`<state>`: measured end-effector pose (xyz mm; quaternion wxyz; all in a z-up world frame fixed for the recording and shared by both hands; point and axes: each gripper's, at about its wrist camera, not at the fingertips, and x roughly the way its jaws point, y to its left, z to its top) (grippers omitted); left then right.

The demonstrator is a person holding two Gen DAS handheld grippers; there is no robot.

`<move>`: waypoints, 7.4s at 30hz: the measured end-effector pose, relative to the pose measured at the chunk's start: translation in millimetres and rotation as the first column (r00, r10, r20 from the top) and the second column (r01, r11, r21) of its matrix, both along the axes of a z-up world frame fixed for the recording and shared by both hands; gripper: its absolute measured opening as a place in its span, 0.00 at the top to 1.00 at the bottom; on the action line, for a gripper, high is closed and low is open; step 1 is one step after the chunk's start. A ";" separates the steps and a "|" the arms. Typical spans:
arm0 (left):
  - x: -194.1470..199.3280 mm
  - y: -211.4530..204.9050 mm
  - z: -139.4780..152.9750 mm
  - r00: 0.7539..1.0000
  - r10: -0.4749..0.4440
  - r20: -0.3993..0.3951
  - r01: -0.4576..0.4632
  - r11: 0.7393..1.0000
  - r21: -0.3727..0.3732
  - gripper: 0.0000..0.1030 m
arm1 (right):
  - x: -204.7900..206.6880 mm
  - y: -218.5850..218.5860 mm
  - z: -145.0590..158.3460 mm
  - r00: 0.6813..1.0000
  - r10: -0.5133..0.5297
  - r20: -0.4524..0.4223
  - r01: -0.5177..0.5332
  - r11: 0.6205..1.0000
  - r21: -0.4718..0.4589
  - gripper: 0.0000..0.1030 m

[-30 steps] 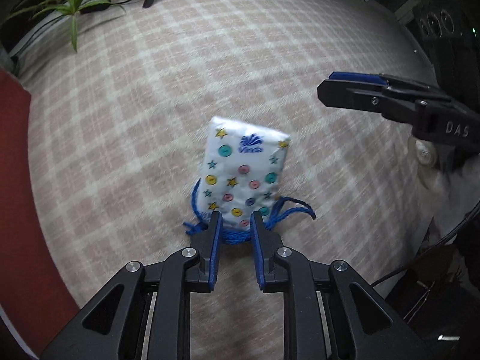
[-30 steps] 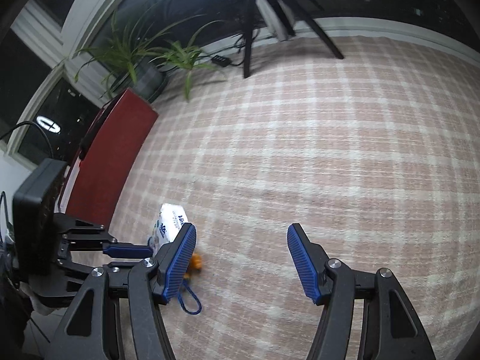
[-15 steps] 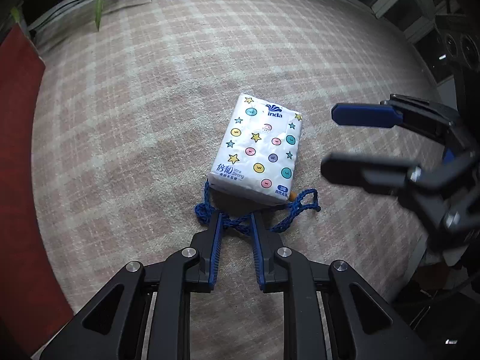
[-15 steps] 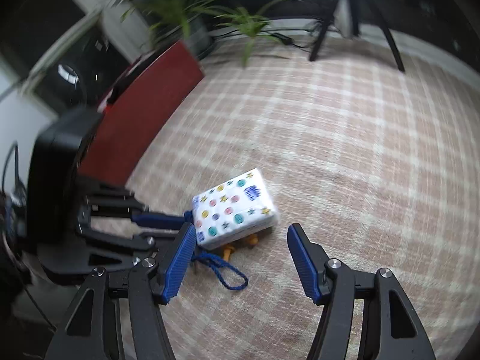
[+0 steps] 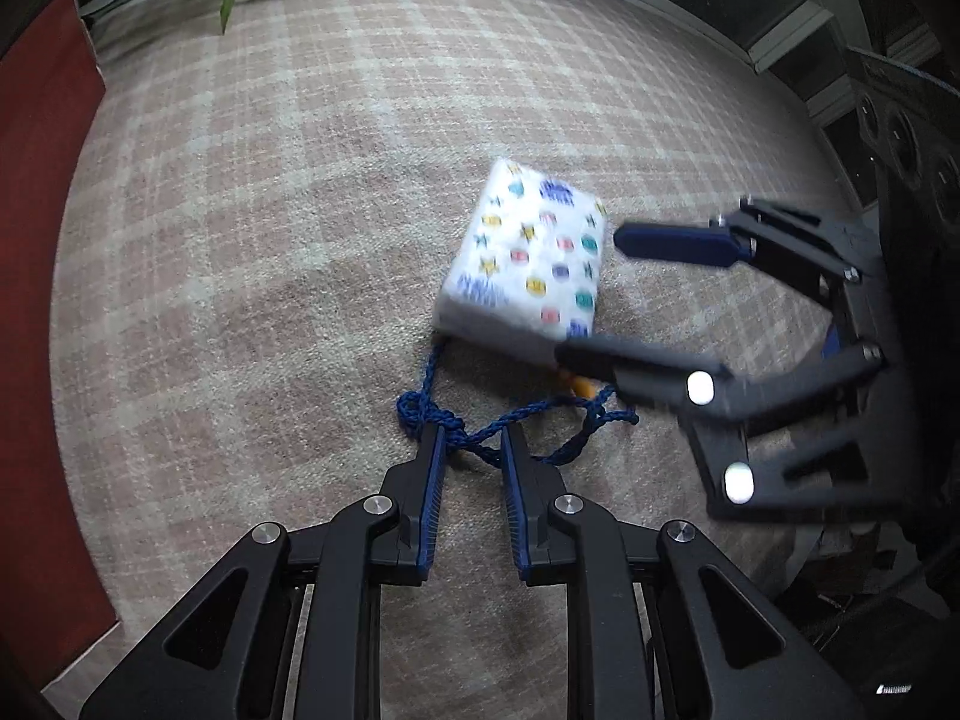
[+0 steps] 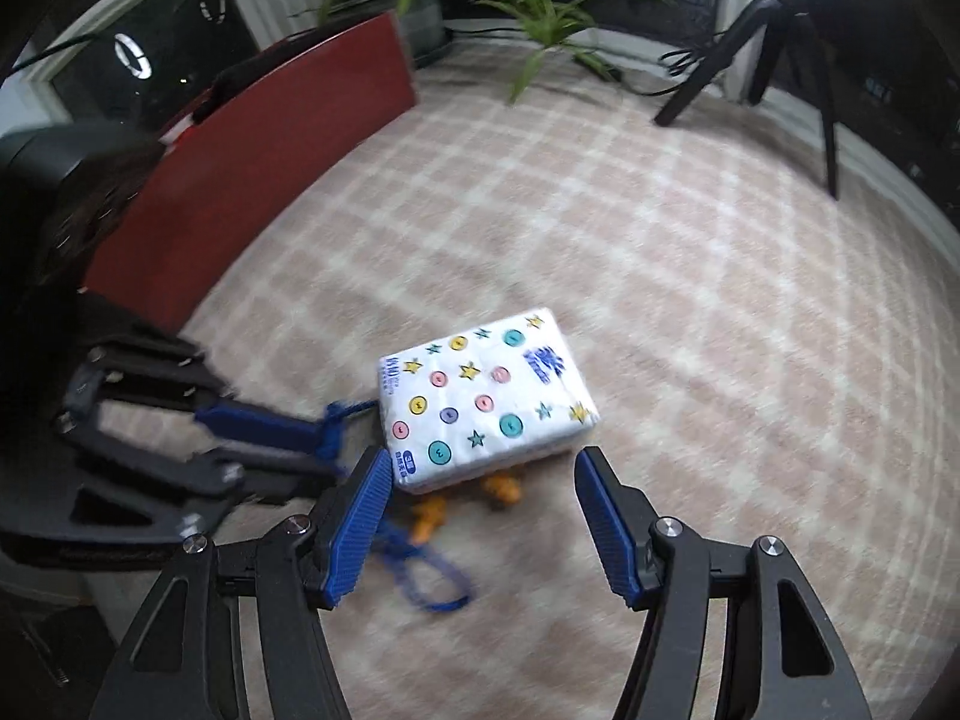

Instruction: Organize soft objects

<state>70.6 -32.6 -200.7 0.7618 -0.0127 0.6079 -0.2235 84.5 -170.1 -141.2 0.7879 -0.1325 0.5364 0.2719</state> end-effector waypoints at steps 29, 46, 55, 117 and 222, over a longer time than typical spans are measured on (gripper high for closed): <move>-27.3 -7.9 3.4 0.953 0.147 0.267 -0.161 0.986 0.031 0.60 | 57.5 -2.0 -17.6 0.986 -0.150 -0.075 0.159 0.979 0.130 0.41; -42.1 -13.7 1.3 0.931 0.149 0.333 -0.171 0.985 0.037 0.88 | 74.0 24.2 -27.4 0.995 -0.096 0.040 0.098 0.994 -0.056 0.48; -46.9 0.1 5.1 0.932 0.204 0.300 -0.205 0.978 -0.028 0.92 | 64.8 -5.4 -20.9 0.991 -0.134 0.013 0.135 0.991 -0.020 0.53; -40.2 304.1 139.3 0.588 0.641 0.493 -0.693 0.714 -0.102 0.69 | -26.4 267.0 78.9 0.909 0.414 0.054 -0.416 0.887 0.200 0.43; -144.9 104.4 163.7 0.605 0.573 0.553 -0.687 0.726 -0.002 0.22 | -74.8 47.6 129.3 0.969 -0.040 0.245 -0.013 0.978 0.210 0.20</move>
